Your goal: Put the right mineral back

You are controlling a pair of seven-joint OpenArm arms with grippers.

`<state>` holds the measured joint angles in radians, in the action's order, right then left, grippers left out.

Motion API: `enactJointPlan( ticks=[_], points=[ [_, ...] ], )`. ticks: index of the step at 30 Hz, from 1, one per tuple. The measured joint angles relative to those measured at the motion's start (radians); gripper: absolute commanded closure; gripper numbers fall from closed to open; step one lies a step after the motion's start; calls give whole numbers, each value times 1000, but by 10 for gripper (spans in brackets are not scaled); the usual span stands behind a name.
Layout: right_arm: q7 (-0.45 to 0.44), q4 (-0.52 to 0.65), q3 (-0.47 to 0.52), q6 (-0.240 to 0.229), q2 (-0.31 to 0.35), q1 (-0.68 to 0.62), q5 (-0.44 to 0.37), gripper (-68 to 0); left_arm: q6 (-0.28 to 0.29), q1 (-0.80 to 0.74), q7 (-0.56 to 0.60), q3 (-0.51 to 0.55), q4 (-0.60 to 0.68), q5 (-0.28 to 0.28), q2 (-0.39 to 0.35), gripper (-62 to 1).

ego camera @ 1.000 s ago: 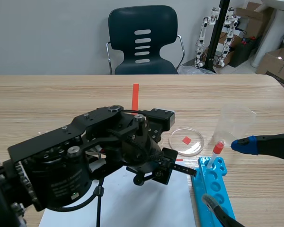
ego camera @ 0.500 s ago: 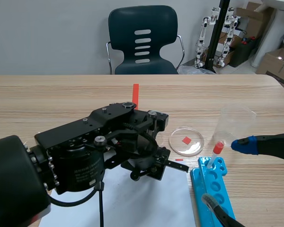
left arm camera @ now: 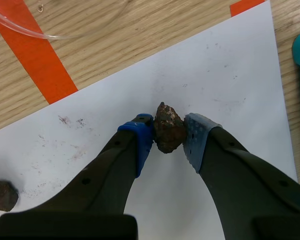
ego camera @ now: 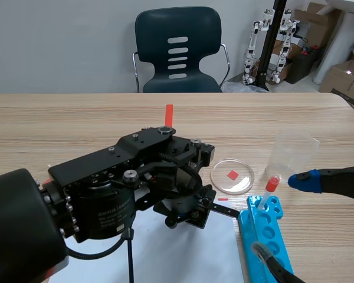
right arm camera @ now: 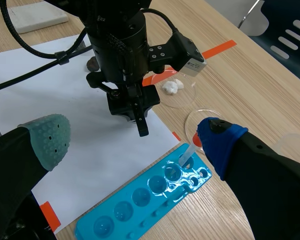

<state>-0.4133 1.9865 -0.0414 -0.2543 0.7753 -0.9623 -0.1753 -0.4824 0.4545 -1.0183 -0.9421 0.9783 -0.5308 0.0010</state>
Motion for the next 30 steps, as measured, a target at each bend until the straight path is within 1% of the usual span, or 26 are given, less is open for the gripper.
enactJointPlan(
  ticks=[6,8,10,13,18,22,30],
  points=[
    [0,0,0,0,0,0,0,-529,0,0,-10,0,0,0,14,-103],
    [0,0,0,0,0,0,0,-529,0,0,-12,0,0,0,13,-128],
    [0,0,0,0,0,0,0,-529,0,0,-22,0,0,0,13,-189],
    [0,0,0,0,0,0,0,-529,0,0,-22,0,0,0,13,-303],
    [0,0,0,0,0,0,0,-529,0,0,-18,0,0,0,13,-440],
    [0,0,0,0,0,0,0,-529,0,0,-18,0,0,0,13,-619],
    [0,0,0,0,0,0,0,-529,0,0,-1,0,0,0,13,-623]
  ],
)
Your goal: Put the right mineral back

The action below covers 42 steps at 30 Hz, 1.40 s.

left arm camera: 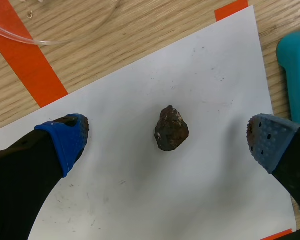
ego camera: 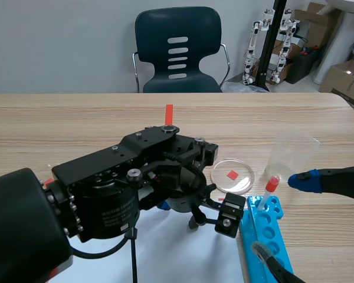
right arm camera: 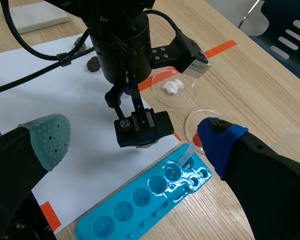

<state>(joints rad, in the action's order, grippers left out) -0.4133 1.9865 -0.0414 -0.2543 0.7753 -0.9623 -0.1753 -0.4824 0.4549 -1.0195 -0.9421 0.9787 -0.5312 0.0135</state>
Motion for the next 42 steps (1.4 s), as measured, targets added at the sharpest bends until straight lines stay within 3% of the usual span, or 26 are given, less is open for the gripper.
enactJointPlan(
  ticks=[5,14,20,42],
  points=[
    [0,0,0,0,0,0,0,-529,1,-6,8,0,56,-12,-40,-623],
    [0,0,0,0,0,0,0,-529,0,-79,105,7,344,-23,-202,-623],
    [0,0,0,0,0,0,0,-529,0,-130,180,7,451,-24,-269,-623],
    [0,0,0,0,0,0,0,-529,0,-137,186,7,472,-24,-280,-623]
  ],
)
